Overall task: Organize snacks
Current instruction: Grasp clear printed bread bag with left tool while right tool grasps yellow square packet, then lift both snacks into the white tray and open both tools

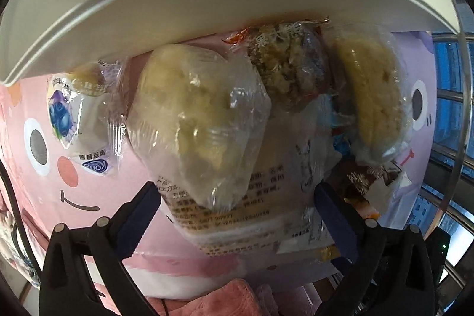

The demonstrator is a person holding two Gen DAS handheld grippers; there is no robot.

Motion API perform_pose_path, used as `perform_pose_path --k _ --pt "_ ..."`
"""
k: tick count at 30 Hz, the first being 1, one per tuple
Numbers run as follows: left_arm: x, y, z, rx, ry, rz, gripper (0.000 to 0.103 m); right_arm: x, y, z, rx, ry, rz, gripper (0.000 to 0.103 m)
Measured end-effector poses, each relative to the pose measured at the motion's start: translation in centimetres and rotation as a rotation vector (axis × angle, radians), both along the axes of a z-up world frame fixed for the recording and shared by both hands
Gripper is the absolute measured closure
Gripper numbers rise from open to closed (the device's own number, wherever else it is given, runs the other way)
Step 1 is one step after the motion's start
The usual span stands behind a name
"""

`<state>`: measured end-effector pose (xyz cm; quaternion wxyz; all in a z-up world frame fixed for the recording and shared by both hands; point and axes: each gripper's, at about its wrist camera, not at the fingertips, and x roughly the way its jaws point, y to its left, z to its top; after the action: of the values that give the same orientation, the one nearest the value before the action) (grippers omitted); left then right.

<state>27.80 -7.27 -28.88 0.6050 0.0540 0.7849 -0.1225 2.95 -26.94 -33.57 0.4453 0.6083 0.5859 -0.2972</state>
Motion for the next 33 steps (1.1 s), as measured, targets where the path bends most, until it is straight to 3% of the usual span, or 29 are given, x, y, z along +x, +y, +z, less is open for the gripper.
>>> perform_pose_path --k 6,14,26,33 --pt "1.0 -0.3 -1.6 0.015 0.057 0.046 0.001 2.6 0.1 0.4 0.001 0.040 0.054 0.054" --pt "0.9 0.7 -1.5 -0.003 0.062 0.082 0.021 2.0 0.9 0.1 0.006 0.057 0.036 0.074" --pt "-2.0 2.3 -1.2 0.038 0.111 0.076 0.023 -1.9 1.9 -0.6 0.033 -0.014 0.008 0.077" --pt "-3.9 3.2 0.2 0.030 0.085 0.045 0.023 -2.8 3.1 0.1 0.007 -0.062 0.034 0.077"
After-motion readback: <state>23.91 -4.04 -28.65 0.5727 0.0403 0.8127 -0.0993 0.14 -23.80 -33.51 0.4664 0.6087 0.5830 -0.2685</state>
